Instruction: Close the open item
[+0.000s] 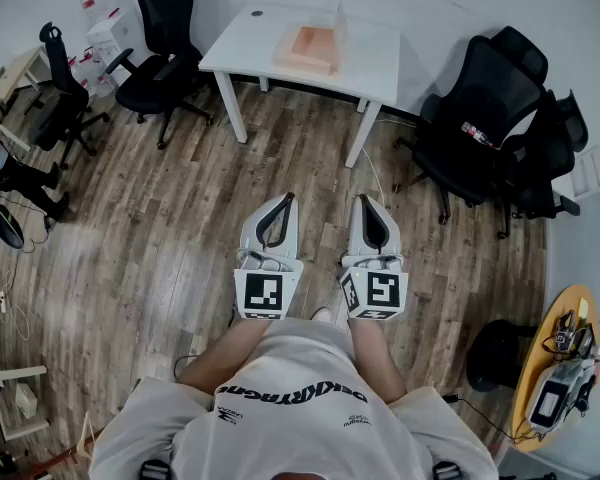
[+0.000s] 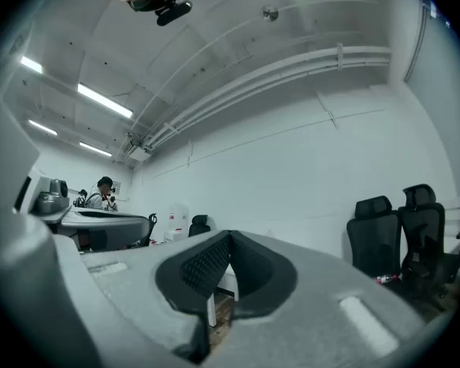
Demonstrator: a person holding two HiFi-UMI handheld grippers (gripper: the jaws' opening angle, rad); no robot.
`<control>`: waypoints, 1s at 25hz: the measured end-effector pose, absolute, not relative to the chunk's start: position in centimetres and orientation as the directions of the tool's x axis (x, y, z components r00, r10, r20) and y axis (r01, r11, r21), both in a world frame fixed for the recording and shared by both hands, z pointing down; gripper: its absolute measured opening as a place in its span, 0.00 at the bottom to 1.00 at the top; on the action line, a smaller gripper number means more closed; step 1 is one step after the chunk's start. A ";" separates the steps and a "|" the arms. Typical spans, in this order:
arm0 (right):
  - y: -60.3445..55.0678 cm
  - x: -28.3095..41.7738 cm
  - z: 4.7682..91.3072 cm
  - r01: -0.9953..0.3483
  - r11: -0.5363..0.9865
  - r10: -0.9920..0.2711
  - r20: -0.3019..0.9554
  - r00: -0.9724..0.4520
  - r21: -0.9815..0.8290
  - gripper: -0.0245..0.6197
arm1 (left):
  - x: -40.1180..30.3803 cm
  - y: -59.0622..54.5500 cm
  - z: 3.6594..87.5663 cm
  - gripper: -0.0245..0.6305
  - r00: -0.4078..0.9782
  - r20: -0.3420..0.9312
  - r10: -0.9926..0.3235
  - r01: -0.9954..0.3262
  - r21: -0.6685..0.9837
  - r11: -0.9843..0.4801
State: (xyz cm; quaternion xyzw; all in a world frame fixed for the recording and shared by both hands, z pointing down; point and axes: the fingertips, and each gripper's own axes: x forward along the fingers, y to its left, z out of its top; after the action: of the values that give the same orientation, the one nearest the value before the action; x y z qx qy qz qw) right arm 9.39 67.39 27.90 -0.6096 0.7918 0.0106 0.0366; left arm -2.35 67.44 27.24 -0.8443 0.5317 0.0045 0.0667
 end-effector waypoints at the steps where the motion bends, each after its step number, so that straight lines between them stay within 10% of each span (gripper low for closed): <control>1: 67.4 9.8 27.8 -0.965 0.262 -0.963 -0.078 -0.259 -0.026 0.04 | -1.9 67.5 27.3 0.04 0.432 -0.078 -0.898 -0.899 -0.110 -0.423; 25: 58.7 14.9 31.2 -0.934 0.352 -0.936 -0.046 -0.350 -0.054 0.04 | 4.4 60.0 30.8 0.04 0.358 -0.037 -0.933 -0.933 -0.066 -0.355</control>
State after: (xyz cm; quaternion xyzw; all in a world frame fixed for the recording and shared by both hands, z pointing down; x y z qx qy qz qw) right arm 14.94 58.70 31.20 -0.5691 0.8215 -0.0091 0.0342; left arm 4.39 59.97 30.78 -0.8230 0.5667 -0.0036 0.0378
